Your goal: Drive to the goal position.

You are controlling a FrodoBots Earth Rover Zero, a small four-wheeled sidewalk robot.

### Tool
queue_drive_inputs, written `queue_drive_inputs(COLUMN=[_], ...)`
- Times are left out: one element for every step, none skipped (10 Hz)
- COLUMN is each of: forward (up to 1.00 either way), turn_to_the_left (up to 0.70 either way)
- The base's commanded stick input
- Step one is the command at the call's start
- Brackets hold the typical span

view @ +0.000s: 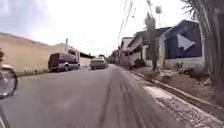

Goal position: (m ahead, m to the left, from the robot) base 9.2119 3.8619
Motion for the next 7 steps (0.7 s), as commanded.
queue_drive_inputs(forward=[0.70, 0.70, 0.70, 0.70, 0.70, 0.70, 0.70], turn_to_the_left=[0.01, 0.01, 0.01, 0.01, 0.01, 0.01, 0.01])
